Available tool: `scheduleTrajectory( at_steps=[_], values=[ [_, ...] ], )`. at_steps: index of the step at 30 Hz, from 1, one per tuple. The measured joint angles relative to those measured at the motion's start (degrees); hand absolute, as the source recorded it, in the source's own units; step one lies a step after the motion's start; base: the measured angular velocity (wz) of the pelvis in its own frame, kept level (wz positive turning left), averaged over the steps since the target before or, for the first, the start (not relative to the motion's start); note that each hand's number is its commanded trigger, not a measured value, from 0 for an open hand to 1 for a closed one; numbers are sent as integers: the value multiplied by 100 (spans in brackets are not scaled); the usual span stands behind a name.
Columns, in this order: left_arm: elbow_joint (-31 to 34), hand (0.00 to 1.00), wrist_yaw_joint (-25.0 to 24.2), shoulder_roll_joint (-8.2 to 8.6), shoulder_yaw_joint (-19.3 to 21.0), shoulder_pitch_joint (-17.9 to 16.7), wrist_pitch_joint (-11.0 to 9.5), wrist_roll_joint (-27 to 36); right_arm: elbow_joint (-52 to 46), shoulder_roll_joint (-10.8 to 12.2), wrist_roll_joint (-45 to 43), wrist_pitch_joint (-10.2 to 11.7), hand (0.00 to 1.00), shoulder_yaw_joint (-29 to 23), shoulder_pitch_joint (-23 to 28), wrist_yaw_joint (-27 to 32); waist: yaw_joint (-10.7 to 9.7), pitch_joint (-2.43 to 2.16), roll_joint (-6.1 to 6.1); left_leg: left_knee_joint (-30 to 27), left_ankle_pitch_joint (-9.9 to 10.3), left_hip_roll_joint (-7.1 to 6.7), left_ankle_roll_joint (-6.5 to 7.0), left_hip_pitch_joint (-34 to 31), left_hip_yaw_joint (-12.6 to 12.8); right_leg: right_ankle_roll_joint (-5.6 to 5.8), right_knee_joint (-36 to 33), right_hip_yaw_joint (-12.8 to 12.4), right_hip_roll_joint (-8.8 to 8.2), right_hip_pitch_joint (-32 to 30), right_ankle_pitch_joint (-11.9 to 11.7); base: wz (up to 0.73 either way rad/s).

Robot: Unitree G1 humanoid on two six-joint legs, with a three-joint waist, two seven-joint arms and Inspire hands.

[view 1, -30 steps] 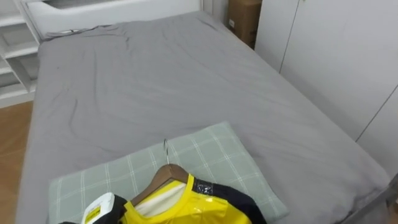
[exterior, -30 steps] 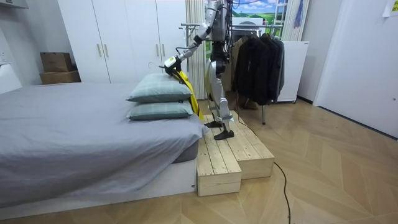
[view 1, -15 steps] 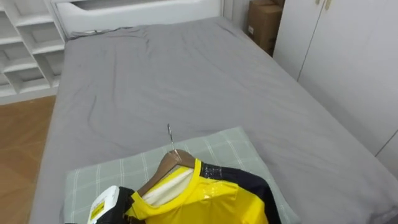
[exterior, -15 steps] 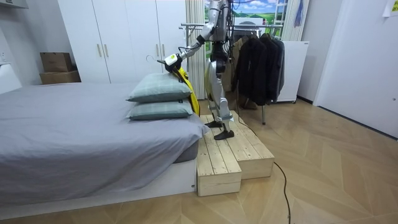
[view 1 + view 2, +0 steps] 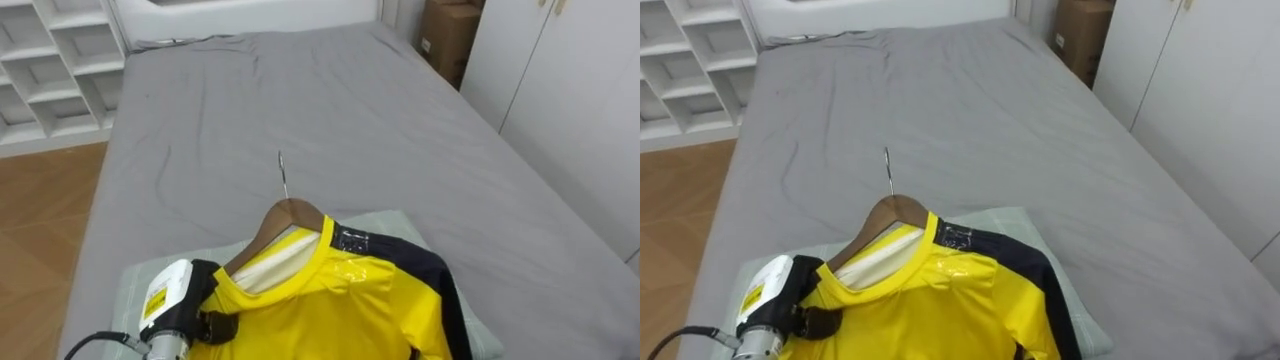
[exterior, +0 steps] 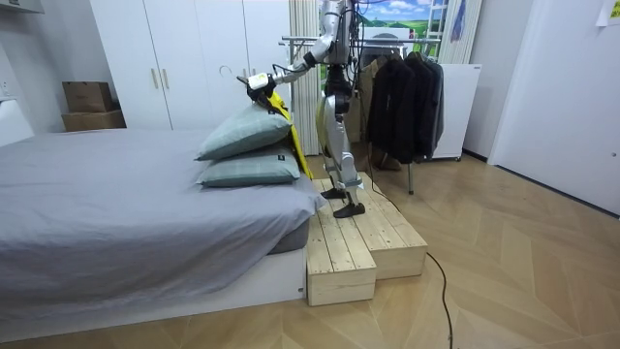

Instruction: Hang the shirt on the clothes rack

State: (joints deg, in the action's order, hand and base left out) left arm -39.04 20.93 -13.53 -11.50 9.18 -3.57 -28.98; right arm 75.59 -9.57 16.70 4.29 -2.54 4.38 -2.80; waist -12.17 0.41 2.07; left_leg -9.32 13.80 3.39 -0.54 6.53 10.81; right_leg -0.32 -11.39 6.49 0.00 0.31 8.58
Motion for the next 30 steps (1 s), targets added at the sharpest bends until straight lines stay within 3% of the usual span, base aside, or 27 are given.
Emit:
scheduleTrajectory(
  at_steps=[10, 22, 26, 30],
  values=[
    [506, 100, 114, -102, 0, -8, -144, -53, 1, -80, 7, -2, 0, 5, -9, 14, 23, 0, 163, 16, 0, -2, 0, 26, -35, 2, 89, -14, 8, 85, -18, 0],
    [1140, 100, 524, -162, 7, -4, -186, -705, 149, -122, 3, -33, 0, -4, -69, 156, 0, 11, 123, 12, 0, 5, 0, 92, -215, 2, 170, 84, 20, 197, -18, 3],
    [1279, 100, 603, -283, 67, -4, -355, -921, 184, -119, -78, -40, 0, -124, -85, 275, 18, 2, 93, 10, 0, 8, 0, 94, -215, 2, 169, 79, 21, 188, -18, -3],
    [1280, 100, 736, -332, 115, -4, -397, -940, 197, -124, -162, -46, 0, -124, -79, 327, 7, 4, 79, 6, 0, 7, 0, 91, -216, 2, 170, 81, 18, 188, -18, 0]
  ],
)
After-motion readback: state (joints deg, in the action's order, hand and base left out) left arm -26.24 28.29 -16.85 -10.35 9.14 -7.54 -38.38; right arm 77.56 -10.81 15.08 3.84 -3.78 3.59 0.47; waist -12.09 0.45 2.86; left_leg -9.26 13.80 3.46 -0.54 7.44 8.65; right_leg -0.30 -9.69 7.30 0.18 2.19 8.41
